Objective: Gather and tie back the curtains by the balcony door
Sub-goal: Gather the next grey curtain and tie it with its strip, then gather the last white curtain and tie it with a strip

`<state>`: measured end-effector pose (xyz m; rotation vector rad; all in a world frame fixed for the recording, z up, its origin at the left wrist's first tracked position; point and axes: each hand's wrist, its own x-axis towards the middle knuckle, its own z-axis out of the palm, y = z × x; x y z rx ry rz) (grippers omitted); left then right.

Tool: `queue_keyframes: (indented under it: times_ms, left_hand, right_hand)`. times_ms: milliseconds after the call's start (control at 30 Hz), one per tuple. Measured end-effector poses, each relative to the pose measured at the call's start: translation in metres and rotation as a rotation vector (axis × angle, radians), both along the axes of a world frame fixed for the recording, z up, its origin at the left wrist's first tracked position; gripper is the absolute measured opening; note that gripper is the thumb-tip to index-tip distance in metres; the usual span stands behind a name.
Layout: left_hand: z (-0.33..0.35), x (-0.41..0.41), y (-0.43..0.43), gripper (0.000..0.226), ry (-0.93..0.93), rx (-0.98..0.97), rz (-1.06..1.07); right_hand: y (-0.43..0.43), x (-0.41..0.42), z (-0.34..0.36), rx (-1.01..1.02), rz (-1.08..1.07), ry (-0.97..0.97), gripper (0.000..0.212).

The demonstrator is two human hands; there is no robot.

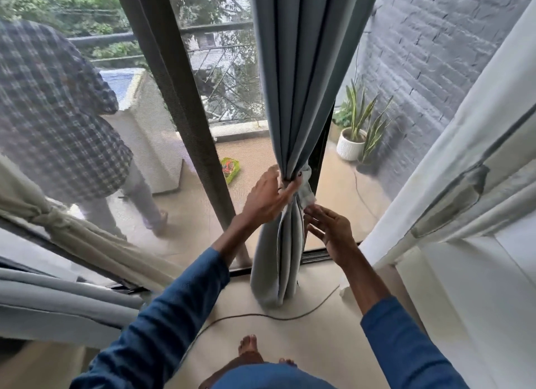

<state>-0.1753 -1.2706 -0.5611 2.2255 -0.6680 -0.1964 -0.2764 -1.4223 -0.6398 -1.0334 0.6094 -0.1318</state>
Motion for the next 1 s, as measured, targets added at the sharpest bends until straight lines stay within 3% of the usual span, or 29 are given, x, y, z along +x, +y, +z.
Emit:
queue_keyframes:
  times_ms: [67,167,233,367,633,800,1000]
  left_hand:
    - [-0.002,-0.013,-0.001,0.070,-0.029,0.110,0.134]
    - [-0.007,-0.033,-0.002,0.047,-0.053,0.306,0.249]
    - [-0.009,-0.039,-0.009,0.032,-0.045,0.389,0.172]
    - [-0.005,-0.048,-0.042,0.032,-0.057,0.420,-0.107]
    - [0.043,-0.022,-0.127,0.034,-0.222,0.223,-0.317]
    - [0.110,-0.019,-0.197,0.027,-0.429,-0.106,-0.415]
    - [0.208,-0.044,-0.271,0.031,-0.458,-0.414,-0.444]
  right_hand:
    - [-0.008,-0.004,0.000,0.005,-0.031,0.011,0.021]
    - [-0.016,-0.010,0.002,0.005,-0.070,0.022,0.020]
    - [-0.021,-0.013,0.004,-0.002,-0.091,0.027,0.020]
    - [-0.034,-0.012,0.017,-0.060,-0.140,0.028,0.023]
    - [-0.084,-0.031,0.098,-0.318,-0.250,-0.033,0.025]
    - [-0.137,-0.059,0.191,-0.622,-0.429,-0.110,0.018]
    - [-0.192,-0.096,0.297,-0.945,-0.589,-0.223,0.013]
